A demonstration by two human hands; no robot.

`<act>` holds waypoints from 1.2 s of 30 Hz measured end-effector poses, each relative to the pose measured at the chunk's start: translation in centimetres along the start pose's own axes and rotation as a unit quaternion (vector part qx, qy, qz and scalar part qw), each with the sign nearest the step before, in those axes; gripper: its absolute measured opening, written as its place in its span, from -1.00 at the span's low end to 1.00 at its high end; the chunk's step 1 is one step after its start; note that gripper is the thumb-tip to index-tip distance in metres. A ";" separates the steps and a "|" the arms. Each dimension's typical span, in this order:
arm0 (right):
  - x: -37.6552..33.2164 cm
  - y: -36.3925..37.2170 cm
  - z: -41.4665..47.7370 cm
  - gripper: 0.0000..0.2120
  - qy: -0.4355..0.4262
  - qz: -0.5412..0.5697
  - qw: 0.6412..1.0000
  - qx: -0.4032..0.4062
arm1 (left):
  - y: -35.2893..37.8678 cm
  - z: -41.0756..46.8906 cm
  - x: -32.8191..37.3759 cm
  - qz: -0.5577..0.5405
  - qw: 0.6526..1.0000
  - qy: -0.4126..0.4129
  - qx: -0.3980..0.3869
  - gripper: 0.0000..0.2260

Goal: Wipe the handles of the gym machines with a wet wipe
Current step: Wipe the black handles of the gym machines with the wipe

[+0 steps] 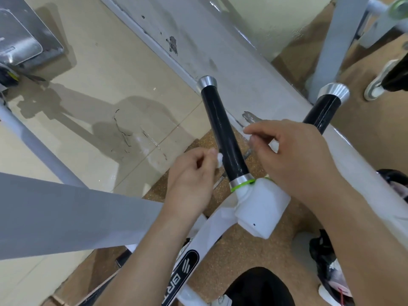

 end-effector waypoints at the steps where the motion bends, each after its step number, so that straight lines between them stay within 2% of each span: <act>1: 0.0 0.0 -0.1 -0.82 0.000 0.002 1.000 0.000 | 0.3 0.2 -0.2 -0.023 1.000 -0.007 0.005 -0.65; 5: -0.1 0.2 -0.1 -0.82 0.001 -0.010 1.000 -0.007 | 2.6 -2.1 -0.8 -0.066 0.996 -0.041 -0.043 -0.65; 8: -0.2 0.1 -0.2 -0.81 -0.003 0.004 1.000 -0.006 | 2.7 -4.6 -0.8 -0.041 0.994 -0.037 -0.093 -0.68; 12: 0.6 -1.4 -1.6 -0.81 -0.014 0.022 0.997 0.069 | -1.2 -4.1 3.2 0.046 0.996 0.068 0.019 -0.84; 13: 1.0 -1.6 -2.2 -0.81 -0.011 0.010 0.997 0.081 | -1.5 -3.3 4.8 0.080 0.992 0.102 0.010 -0.88; 14: 1.3 -1.7 -2.7 -0.81 -0.008 0.000 0.996 0.084 | -1.1 -2.3 6.4 0.152 0.979 0.136 -0.030 -0.92; 15: 1.5 -1.6 -3.1 -0.80 -0.009 -0.007 0.997 0.076 | -0.1 -1.4 7.8 0.248 0.949 0.174 -0.086 -0.92; 17: 1.3 -1.1 -3.6 -0.77 -0.028 -0.032 0.998 0.050 | 2.1 -0.1 9.1 0.404 0.859 0.252 -0.188 -0.88; 19: 1.1 -0.9 -3.8 -0.74 -0.043 -0.050 0.997 0.040 | 3.4 0.5 9.9 0.475 0.790 0.292 -0.254 -0.84; 20: 1.3 -1.1 -3.8 -0.74 -0.039 -0.043 0.997 0.043 | 3.7 0.9 10.3 0.490 0.777 0.279 -0.280 -0.85; 23: 2.9 -1.9 -4.0 -0.75 -0.008 0.005 0.996 0.086 | 4.0 2.7 10.8 0.495 0.773 0.177 -0.356 -0.90; 24: 3.4 -2.0 -4.2 -0.75 -0.002 0.016 0.995 0.098 | 4.4 3.3 10.8 0.505 0.752 0.160 -0.393 -0.90; 26: 3.7 -1.9 -4.6 -0.76 -0.005 0.021 0.994 0.104 | 5.6 4.0 10.5 0.539 0.687 0.136 -0.468 -0.89; 28: 3.5 -1.7 -4.9 -0.75 -0.028 0.002 0.994 0.103 | 6.7 4.7 10.1 0.572 0.633 0.110 -0.510 -0.88; 33: 2.3 -2.5 -4.4 -0.71 -0.042 -0.063 0.996 0.049 | 8.4 6.4 10.2 0.604 0.598 0.079 -0.521 -0.95; 36: 1.9 -2.8 -2.7 -0.79 0.014 -0.103 0.993 -0.048 | 7.5 7.3 10.3 0.602 0.638 0.068 -0.476 -0.82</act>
Point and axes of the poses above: each hand's wrist, its own z-axis towards the middle knuckle, its own y-axis out of the palm, x = y × z, the point moved 6 cm from there along z, towards the middle knuckle, and after that the axes turned 14 degrees about -x, right-handed, at the moved point
